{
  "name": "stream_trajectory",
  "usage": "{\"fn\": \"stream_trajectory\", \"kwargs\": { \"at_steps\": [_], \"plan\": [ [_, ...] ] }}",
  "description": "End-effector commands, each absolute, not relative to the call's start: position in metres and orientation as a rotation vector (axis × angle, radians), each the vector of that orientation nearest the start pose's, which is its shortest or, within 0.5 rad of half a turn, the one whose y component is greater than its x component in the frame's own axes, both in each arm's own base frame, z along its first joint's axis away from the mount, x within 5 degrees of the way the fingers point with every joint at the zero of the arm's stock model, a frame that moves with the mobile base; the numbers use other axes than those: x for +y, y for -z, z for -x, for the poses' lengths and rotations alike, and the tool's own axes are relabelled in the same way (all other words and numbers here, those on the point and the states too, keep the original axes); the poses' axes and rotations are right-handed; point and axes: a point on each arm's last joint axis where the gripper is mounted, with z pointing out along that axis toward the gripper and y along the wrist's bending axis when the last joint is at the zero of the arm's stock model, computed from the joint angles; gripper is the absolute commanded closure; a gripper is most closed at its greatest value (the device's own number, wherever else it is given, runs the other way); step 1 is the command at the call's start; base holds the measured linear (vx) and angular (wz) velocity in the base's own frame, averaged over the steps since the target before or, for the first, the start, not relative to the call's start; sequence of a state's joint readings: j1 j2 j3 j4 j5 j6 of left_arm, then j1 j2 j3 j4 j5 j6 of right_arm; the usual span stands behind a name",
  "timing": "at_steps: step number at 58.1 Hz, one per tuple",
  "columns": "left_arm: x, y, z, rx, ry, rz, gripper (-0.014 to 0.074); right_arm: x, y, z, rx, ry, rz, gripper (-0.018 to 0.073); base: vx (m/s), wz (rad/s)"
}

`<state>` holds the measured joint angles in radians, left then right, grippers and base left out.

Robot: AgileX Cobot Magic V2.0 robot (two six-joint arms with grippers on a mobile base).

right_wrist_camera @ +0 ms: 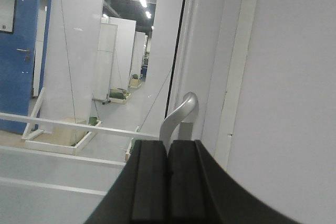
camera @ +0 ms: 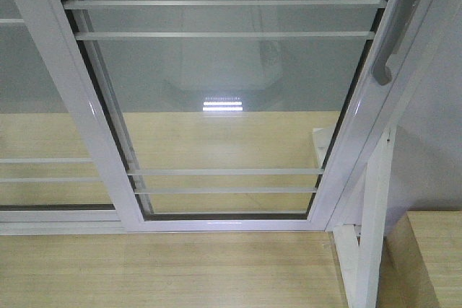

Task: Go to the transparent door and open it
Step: 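Drive forward up to the glass sliding door with the silver handle, then reach the right gripper to the door's vertical edge beside the handle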

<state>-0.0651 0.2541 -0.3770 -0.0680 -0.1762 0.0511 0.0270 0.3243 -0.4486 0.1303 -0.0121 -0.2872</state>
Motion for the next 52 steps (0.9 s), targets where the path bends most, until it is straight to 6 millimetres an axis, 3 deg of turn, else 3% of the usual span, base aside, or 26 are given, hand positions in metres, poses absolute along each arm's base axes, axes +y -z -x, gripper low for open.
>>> {"fn": "stream_trajectory", "kwargs": {
  "at_steps": [1,12,21,28,39,45,52],
  "plan": [
    [-0.004,-0.367,-0.082,1.163,0.070,-0.012,0.0594,0.001,-0.362,-0.098,1.286,0.150,0.120,0.0559,0.00,0.00],
    [-0.007,-0.357,-0.131,1.297,0.063,-0.013,0.0592,0.001,-0.342,-0.141,1.448,0.138,0.122,0.0557,0.00,0.00],
    [-0.009,-0.341,-0.157,1.409,0.059,-0.016,0.0589,0.002,-0.321,-0.170,1.579,0.136,0.136,0.0519,0.00,0.00],
    [-0.010,-0.332,-0.168,1.459,0.061,-0.013,0.0559,0.002,-0.310,-0.185,1.629,0.155,0.160,0.0433,0.00,0.00],
    [-0.010,-0.322,-0.178,1.521,0.060,-0.016,0.0428,0.001,-0.301,-0.204,1.611,0.160,0.138,0.0214,0.00,0.00],
    [-0.011,-0.319,-0.182,1.536,0.059,-0.016,0.0318,0.000,-0.299,-0.214,1.566,0.147,0.099,0.0155,0.00,0.00],
    [-0.011,-0.318,-0.184,1.541,0.060,-0.017,0.0225,0.000,-0.293,-0.228,1.527,0.124,0.053,0.0152,0.00,0.00]
  ]
}}
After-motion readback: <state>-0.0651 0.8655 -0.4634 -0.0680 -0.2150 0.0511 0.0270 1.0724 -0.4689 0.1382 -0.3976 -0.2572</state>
